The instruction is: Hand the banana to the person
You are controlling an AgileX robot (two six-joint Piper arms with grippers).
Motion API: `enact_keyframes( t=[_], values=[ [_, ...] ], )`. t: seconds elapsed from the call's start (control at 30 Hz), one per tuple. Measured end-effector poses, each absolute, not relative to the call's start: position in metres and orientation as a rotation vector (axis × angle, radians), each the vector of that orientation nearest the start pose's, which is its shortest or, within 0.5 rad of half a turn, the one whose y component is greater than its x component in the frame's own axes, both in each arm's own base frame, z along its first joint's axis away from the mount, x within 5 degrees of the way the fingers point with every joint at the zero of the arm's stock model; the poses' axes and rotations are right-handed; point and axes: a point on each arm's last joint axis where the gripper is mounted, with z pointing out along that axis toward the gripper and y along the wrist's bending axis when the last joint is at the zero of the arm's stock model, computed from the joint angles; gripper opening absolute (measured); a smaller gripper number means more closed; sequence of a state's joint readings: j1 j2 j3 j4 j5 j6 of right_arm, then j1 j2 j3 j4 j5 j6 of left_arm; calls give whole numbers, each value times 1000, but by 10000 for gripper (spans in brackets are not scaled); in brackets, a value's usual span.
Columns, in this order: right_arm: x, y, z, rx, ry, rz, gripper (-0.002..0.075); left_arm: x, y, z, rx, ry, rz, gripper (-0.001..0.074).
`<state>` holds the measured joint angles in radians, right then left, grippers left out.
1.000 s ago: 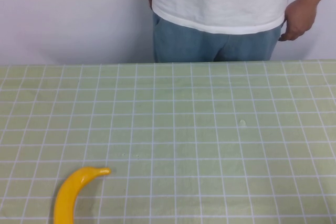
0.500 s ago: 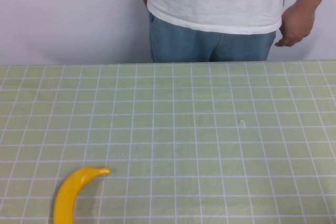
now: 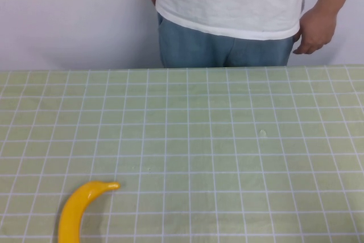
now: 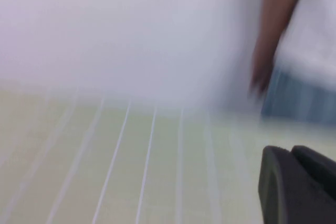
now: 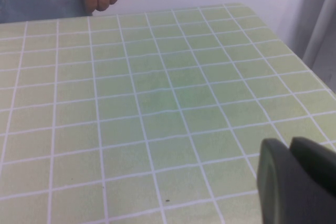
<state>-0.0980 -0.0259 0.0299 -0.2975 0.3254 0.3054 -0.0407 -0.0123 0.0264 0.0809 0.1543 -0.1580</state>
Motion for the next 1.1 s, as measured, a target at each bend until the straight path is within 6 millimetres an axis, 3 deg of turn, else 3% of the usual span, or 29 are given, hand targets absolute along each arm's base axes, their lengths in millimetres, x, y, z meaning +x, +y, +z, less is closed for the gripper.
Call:
enact_keyframes(
  t=[0.33, 0.53, 0.73, 1.0, 1.1],
  values=[
    [52, -14, 176, 175, 1792, -138, -9, 36, -6, 255, -18, 896, -227, -4],
    [52, -14, 176, 175, 1792, -138, -9, 26, -4, 280, -37, 775, -249, -4],
    [52, -14, 176, 175, 1792, -138, -9, 20, 2, 339, -131, 833, -284, -4],
    [52, -14, 176, 175, 1792, -138, -9, 47, -3, 403, -139, 1297, -281, -4],
    [52, -14, 176, 175, 1792, -138, -9, 59, -4, 408, -106, 1451, -222, -4]
  ],
)
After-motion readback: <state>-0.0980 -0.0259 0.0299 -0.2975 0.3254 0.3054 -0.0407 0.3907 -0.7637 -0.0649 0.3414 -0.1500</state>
